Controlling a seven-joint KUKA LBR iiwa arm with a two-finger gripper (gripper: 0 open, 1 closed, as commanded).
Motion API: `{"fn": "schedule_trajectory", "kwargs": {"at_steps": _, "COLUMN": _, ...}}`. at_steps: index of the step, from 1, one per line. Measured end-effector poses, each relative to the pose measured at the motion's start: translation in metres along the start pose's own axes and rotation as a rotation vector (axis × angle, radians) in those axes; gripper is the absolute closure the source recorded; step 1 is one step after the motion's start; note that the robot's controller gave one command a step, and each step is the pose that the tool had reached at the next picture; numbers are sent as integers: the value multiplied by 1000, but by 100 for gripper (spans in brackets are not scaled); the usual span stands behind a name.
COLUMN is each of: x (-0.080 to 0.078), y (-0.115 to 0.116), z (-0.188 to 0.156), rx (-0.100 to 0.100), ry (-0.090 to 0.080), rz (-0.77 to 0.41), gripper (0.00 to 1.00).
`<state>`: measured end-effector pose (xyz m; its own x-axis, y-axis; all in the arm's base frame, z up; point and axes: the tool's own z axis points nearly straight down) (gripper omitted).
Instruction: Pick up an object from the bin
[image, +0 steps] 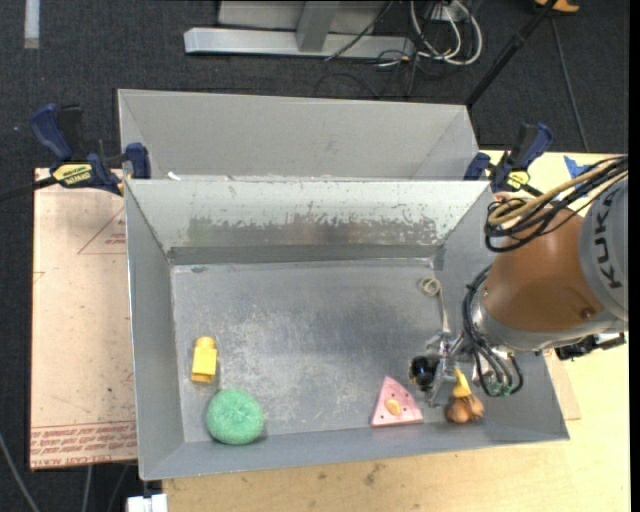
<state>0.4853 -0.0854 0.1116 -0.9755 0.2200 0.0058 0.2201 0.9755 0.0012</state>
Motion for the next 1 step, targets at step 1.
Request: {"fn": "schedule_trajectory", "kwargs": {"at_steps": 1, "x": -1, "y": 0, "z": -22, "rx": 0, "ry": -3, "rz": 0, "gripper": 100}}
